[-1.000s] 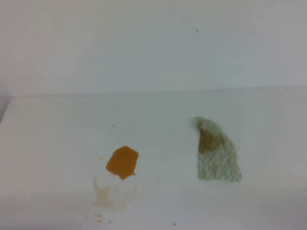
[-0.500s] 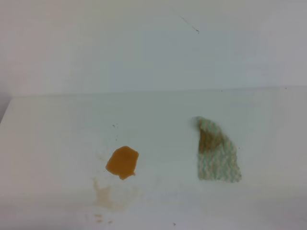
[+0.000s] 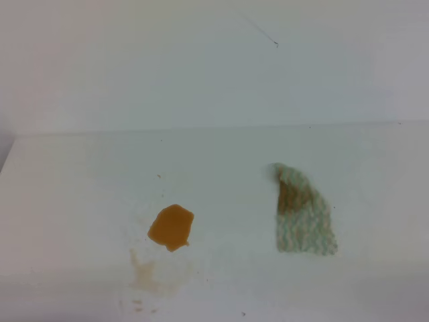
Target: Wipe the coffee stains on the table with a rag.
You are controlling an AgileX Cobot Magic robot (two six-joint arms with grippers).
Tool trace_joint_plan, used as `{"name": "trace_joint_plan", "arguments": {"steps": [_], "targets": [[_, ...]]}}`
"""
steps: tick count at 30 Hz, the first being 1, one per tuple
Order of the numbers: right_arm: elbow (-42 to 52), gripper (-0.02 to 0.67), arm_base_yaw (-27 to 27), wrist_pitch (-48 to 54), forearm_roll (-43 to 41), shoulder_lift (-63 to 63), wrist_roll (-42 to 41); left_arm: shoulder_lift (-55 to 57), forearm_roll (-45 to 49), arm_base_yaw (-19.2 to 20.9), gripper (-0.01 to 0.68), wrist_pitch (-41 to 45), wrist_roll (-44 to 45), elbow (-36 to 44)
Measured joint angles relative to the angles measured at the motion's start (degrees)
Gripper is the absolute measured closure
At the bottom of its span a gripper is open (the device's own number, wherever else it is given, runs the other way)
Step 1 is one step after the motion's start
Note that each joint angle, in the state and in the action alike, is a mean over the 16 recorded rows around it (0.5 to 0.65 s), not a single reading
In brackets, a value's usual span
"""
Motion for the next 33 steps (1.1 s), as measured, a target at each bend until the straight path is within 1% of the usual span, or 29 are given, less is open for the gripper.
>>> {"name": "trace_joint_plan", "arguments": {"steps": [5,9,12,18,21,25,28,33], "targets": [[-0.2,0.652,0.0,-2.9,3.0,-0.1,0.8,0.0,0.0,0.0,0.672,0.0,0.0,0.0],[-0.4,0.652,0.0,-7.1,7.8,0.1,1.4,0.0,0.0,0.0,0.672,0.0,0.0,0.0],[-0.5,0.652,0.0,-10.8,12.8,0.3,1.9,0.0,0.0,0.0,0.672,0.0,0.0,0.0],[-0.5,0.652,0.0,-18.2,26.6,0.5,2.7,0.0,0.0,0.0,0.672,0.0,0.0,0.0],[-0.3,0.652,0.0,-20.4,32.7,0.6,2.4,0.0,0.0,0.0,0.672,0.0,0.0,0.0],[-0.3,0.652,0.0,-22.2,38.5,0.6,1.2,0.0,0.0,0.0,0.672,0.0,0.0,0.0],[-0.6,0.652,0.0,-22.7,40.3,0.5,-0.6,0.0,0.0,0.0,0.672,0.0,0.0,0.0],[-2.5,0.652,0.0,-20.9,38.8,0.7,-7.2,-0.2,0.0,0.0,0.672,-0.1,0.0,0.3]]}}
